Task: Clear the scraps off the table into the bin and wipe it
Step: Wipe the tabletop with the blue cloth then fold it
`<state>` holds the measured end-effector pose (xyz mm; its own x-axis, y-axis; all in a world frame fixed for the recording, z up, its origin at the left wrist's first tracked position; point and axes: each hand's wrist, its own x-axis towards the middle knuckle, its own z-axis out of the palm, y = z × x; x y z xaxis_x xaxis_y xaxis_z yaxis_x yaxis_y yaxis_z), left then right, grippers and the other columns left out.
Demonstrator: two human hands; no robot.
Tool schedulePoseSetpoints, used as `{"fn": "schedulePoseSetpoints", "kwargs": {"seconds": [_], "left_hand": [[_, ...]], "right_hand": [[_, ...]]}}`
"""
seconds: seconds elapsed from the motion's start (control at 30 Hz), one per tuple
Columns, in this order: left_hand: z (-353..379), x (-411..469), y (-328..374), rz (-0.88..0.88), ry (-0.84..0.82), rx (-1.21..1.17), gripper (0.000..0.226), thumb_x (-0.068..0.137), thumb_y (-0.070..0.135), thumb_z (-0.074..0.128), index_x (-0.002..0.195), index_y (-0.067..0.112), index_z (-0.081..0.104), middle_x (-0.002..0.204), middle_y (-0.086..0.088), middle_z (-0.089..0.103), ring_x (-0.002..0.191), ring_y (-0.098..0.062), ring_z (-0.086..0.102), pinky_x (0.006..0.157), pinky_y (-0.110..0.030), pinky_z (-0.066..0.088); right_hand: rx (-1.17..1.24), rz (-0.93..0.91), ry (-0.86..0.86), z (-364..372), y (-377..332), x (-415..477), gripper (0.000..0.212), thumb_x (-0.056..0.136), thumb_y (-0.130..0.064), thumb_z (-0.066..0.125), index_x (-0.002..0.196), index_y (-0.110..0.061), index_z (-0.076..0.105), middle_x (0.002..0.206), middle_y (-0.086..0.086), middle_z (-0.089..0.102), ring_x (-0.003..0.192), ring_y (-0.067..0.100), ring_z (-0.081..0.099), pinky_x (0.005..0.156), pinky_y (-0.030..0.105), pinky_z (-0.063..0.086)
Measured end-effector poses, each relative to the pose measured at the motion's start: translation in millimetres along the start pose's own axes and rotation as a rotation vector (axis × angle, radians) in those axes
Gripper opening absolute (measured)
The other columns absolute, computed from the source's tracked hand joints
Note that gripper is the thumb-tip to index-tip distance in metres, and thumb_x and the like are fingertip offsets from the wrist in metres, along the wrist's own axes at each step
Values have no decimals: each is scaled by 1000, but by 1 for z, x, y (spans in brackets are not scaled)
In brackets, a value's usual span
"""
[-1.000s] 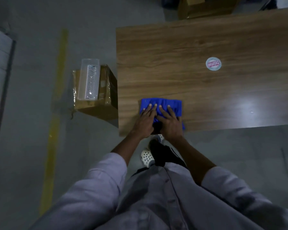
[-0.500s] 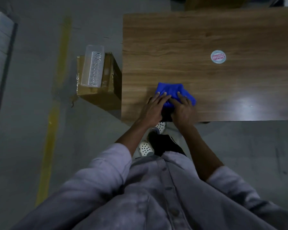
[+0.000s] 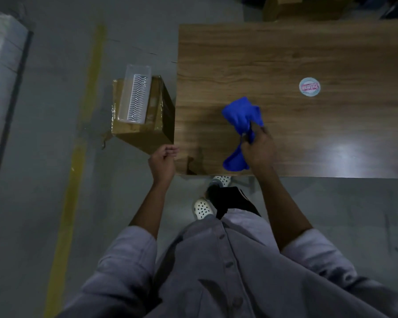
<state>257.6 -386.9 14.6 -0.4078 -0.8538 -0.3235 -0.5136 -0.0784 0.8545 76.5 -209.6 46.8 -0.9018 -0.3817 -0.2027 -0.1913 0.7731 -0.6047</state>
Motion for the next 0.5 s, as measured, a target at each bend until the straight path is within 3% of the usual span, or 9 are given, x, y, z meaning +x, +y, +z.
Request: {"fn": "schedulePoseSetpoints", "kwargs": {"seconds": [0.1,0.2,0.33,0.5], "left_hand": [[16,5,-3,-90,17,-64,37,81,-15,44,87,10,71,85,-8,74,85,-26,74,87,-49,60],[24,3,-6,-129,37,-92,42,79,-13,43,79,21,69,82,-8,75,83,-27,75,84,-50,60],[25,2,-14,-211,78,-112,43,77,-13,45,75,22,69,82,-9,75,82,-28,74,81,-48,61],[17,7,-33,-309,312,-269,37,71,-10,47,69,20,69,79,-13,74,81,-31,72,81,-45,62]], "right_hand": [[-219,22,-234,18,2,6,59,93,-65,49,130,-22,63,128,17,65,116,38,61,96,44,49],[-288,12,-107,41,11,2,59,99,-62,42,147,-28,49,155,14,43,140,42,39,113,57,33],[-434,-155,-157,82,24,11,72,99,-70,34,161,-38,16,170,14,7,155,41,4,119,65,11],[-483,-144,-76,123,-24,36,86,96,-77,21,163,-25,7,170,16,-3,156,39,-5,123,63,4]]}}
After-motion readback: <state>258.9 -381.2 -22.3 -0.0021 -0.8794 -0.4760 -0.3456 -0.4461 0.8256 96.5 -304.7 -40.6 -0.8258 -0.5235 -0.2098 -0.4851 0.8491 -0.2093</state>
